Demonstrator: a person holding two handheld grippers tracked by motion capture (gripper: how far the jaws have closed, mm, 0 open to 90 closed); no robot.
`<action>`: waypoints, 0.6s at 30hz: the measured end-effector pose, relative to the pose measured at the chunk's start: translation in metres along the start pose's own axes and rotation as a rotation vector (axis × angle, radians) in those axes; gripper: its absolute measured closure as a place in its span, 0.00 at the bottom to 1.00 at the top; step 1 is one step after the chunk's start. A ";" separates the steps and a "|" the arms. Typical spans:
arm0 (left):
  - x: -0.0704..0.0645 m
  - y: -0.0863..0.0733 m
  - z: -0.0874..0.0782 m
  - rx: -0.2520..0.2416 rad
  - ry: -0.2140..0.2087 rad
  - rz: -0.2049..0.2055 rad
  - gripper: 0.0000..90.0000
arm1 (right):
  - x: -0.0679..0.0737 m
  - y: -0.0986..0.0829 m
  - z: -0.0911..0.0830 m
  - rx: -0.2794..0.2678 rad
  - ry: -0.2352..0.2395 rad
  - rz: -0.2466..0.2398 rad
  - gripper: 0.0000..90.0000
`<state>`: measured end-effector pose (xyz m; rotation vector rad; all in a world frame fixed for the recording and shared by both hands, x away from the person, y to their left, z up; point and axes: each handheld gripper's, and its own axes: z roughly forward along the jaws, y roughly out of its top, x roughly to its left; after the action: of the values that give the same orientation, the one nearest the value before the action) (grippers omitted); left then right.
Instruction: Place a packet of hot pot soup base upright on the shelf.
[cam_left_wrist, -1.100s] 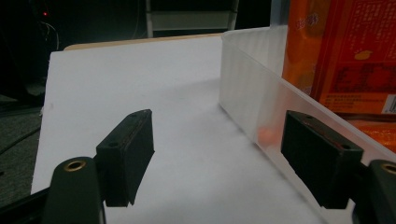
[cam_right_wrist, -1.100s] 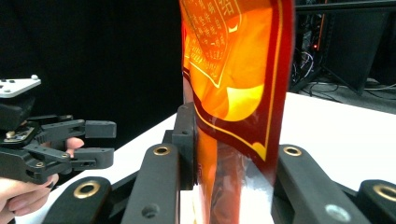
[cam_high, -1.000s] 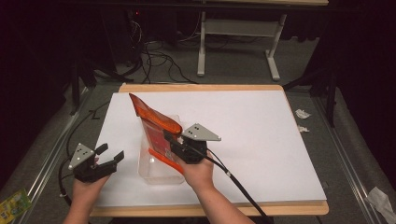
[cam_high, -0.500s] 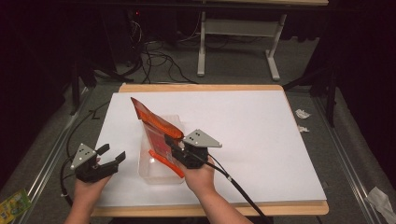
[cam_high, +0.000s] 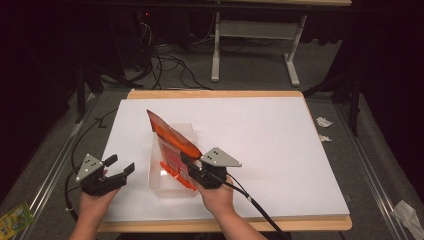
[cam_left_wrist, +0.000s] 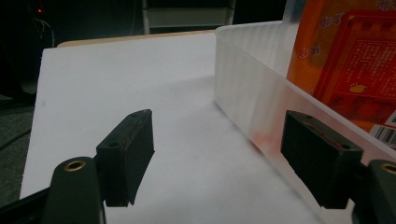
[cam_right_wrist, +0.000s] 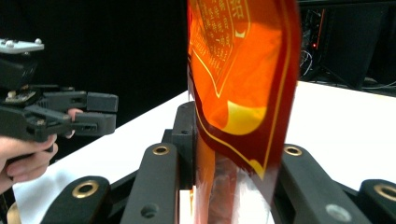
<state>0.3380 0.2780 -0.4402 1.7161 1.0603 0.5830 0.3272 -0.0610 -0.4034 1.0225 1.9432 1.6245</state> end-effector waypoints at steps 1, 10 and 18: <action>0.000 0.000 0.000 0.000 0.000 -0.003 0.29 | 0.000 -0.002 -0.001 0.002 0.001 0.001 0.80; -0.001 0.000 0.001 -0.003 0.000 -0.010 0.29 | -0.017 -0.011 -0.007 -0.003 -0.004 0.070 0.79; 0.002 0.000 0.000 -0.005 0.001 -0.009 0.29 | -0.024 -0.011 -0.007 0.030 -0.021 0.061 0.76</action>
<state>0.3387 0.2795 -0.4403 1.7057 1.0658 0.5799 0.3348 -0.0846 -0.4153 1.1161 1.9458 1.6153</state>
